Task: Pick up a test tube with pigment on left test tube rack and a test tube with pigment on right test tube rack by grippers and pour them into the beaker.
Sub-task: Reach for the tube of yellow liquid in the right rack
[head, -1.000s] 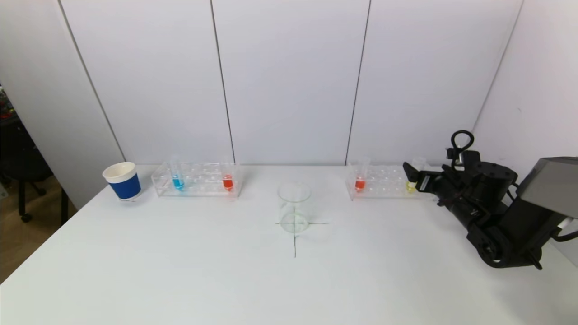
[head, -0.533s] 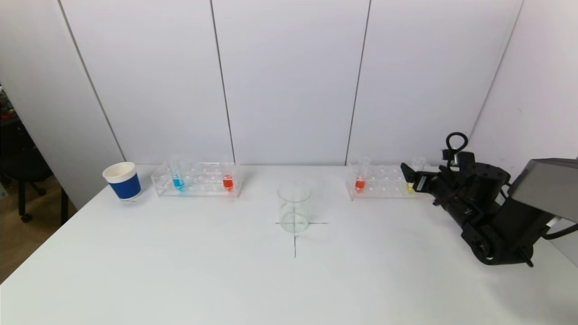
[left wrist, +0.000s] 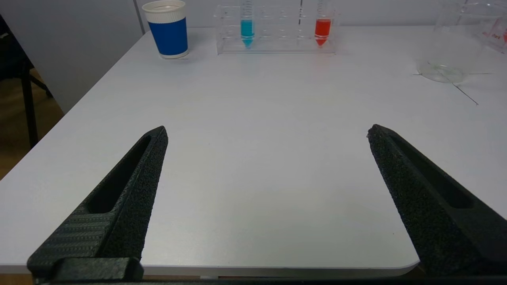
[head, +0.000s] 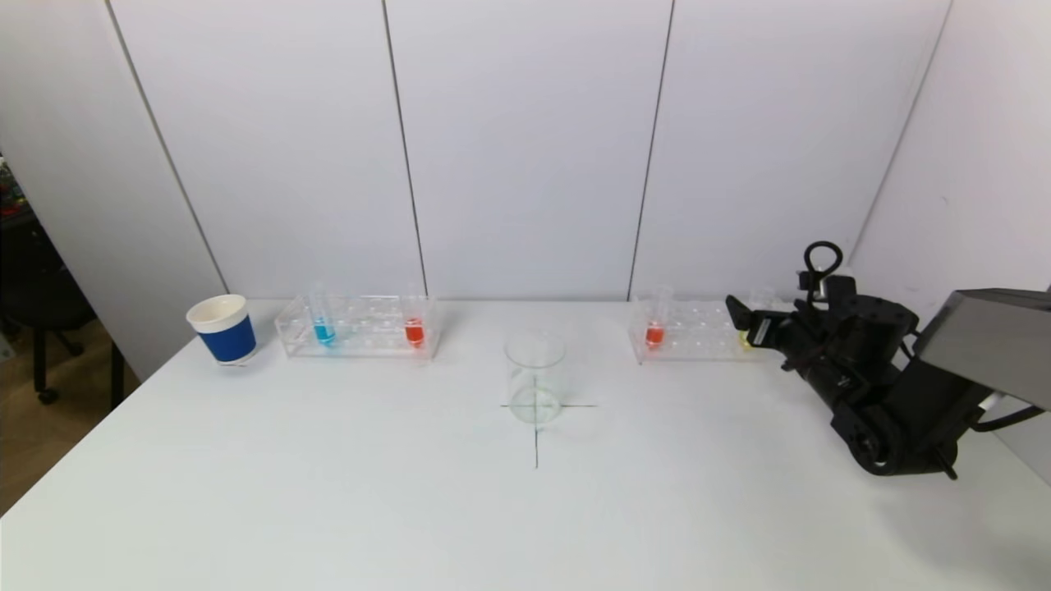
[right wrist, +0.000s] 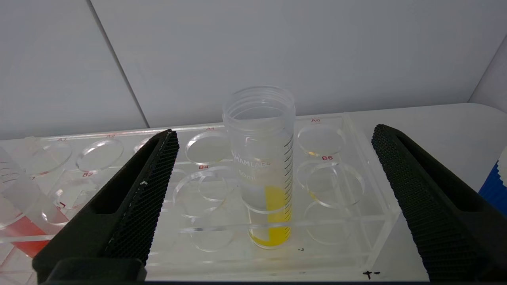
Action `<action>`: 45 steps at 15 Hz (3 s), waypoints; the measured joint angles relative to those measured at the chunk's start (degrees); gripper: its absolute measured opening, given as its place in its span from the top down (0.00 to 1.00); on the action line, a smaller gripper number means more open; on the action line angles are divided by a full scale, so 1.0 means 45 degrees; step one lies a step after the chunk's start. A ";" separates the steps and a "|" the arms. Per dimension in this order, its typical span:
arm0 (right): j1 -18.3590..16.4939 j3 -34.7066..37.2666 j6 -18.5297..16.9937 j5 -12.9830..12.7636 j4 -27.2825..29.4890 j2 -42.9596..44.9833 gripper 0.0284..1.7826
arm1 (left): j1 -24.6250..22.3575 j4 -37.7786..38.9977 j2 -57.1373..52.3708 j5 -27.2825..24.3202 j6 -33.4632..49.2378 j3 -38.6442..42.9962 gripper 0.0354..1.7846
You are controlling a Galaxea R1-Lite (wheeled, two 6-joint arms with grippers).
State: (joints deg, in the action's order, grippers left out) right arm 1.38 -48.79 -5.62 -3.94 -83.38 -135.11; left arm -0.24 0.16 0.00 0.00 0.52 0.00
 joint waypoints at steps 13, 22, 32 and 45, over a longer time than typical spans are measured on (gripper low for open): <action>0.0024 -0.0753 0.0062 0.0019 0.0100 -0.0515 0.01 | 0.0005 0.0000 0.0000 0.0000 0.0000 0.0000 0.01; 0.0138 -0.0672 0.0062 0.0008 -0.0049 -0.0585 0.01 | 0.0000 0.0000 0.0000 0.0000 -0.0008 0.0000 0.01; 0.0138 -0.0569 0.0106 -0.0016 -0.0098 -0.0566 0.01 | 0.0005 0.0000 0.0000 -0.0005 -0.0008 0.0000 0.01; 0.0127 -0.0442 0.0160 -0.0019 -0.0171 -0.0461 0.01 | 0.0000 0.0000 0.0000 0.0000 -0.0003 0.0000 0.01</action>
State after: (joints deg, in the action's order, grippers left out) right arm 1.95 -50.77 -4.90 -4.02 -84.15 -137.18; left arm -0.24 0.16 0.00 0.00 0.51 0.00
